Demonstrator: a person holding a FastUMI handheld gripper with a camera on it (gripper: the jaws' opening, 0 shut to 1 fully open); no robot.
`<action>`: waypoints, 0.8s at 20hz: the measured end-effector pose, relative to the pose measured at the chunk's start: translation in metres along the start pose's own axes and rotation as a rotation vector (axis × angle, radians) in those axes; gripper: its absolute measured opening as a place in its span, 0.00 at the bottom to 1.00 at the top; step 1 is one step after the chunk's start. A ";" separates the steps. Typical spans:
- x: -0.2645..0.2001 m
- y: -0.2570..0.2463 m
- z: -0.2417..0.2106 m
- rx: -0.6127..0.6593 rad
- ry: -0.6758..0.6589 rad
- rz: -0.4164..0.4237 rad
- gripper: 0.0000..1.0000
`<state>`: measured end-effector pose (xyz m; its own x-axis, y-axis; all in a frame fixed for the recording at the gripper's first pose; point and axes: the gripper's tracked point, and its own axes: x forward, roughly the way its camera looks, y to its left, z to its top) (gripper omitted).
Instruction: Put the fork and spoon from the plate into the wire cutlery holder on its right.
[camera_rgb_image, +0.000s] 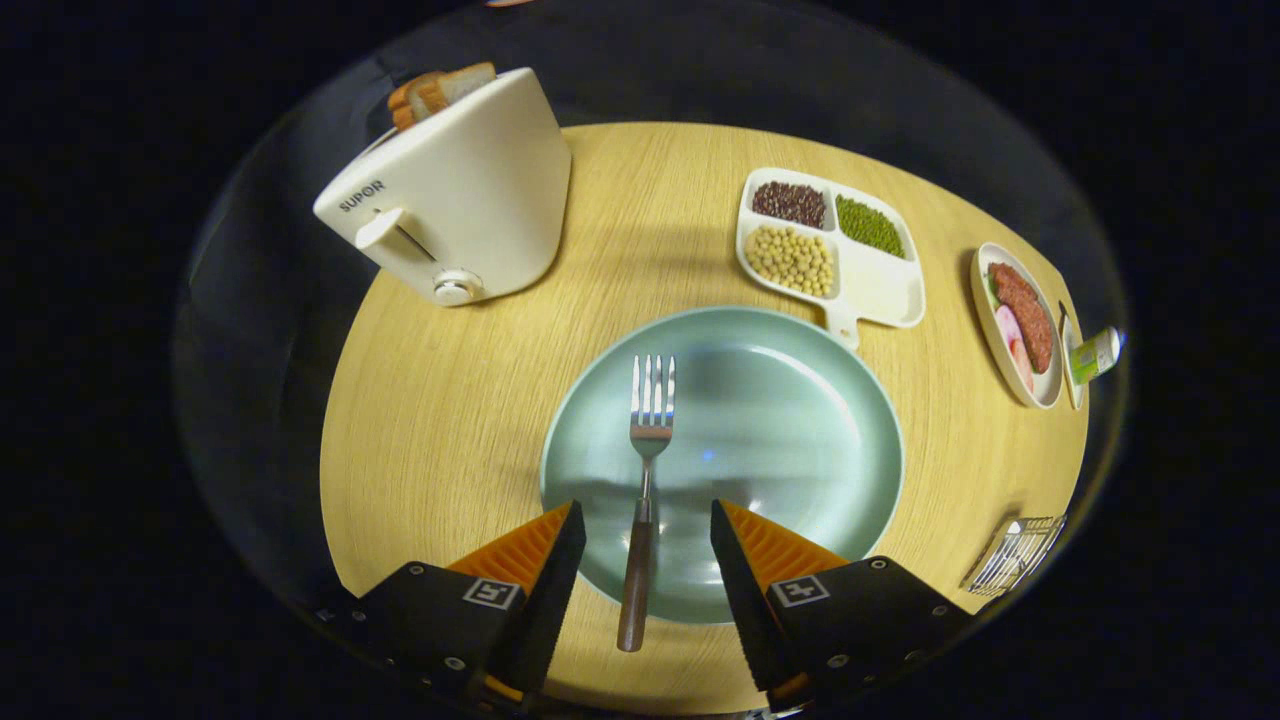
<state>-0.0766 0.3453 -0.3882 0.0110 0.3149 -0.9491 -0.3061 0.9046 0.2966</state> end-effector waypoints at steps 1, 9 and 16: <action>0.005 0.000 -0.002 0.017 0.031 0.002 0.73; 0.016 -0.001 -0.016 0.045 0.150 -0.020 0.11; -0.011 -0.016 -0.004 0.083 0.008 -0.018 0.04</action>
<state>-0.0754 0.3267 -0.3827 0.0079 0.2961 -0.9551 -0.2263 0.9309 0.2867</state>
